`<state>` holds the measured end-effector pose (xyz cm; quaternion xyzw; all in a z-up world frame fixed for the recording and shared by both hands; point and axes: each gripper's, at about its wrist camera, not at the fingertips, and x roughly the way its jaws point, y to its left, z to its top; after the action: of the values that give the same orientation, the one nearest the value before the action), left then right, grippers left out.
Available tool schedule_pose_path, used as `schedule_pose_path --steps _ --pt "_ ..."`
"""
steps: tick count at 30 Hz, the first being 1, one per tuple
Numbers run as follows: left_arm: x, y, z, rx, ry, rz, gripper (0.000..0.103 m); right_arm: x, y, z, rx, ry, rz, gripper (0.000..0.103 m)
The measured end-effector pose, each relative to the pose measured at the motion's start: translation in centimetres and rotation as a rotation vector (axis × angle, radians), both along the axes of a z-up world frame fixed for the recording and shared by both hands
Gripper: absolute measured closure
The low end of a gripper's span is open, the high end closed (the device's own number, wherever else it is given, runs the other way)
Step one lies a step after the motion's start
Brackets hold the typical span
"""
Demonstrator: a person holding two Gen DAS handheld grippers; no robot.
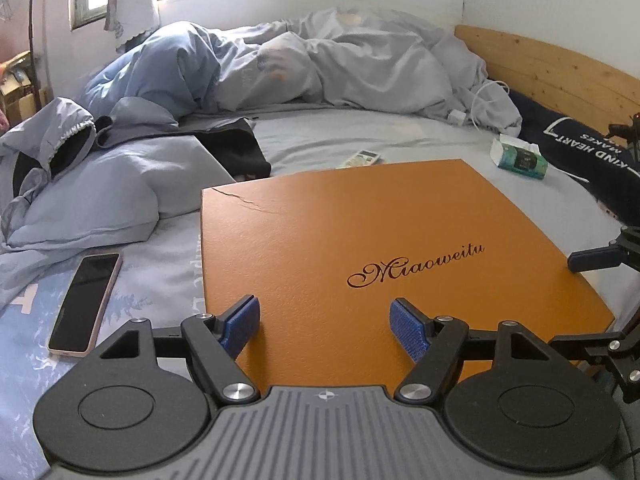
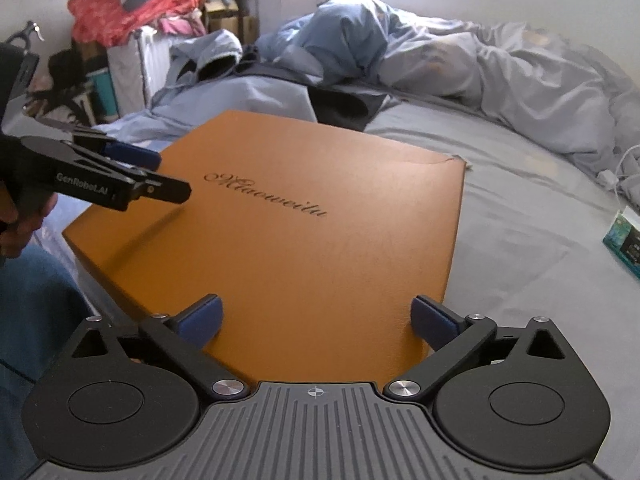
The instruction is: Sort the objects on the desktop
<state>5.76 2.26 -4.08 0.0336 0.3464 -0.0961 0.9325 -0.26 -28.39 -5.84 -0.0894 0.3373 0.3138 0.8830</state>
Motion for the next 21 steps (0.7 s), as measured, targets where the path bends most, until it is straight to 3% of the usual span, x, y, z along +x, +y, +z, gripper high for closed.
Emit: schedule_pose_path --steps 12,16,21 --pt "-0.31 0.10 -0.29 0.009 -0.012 -0.008 0.023 0.16 -0.23 0.13 -0.008 0.009 0.009 0.001" --pt "-0.44 0.04 -0.40 0.018 -0.020 -0.010 0.016 0.32 -0.41 0.20 -0.003 0.008 -0.025 0.000" --pt "-0.35 0.43 0.03 0.004 0.001 0.029 0.015 0.39 -0.93 0.86 0.017 0.009 -0.082 0.000"
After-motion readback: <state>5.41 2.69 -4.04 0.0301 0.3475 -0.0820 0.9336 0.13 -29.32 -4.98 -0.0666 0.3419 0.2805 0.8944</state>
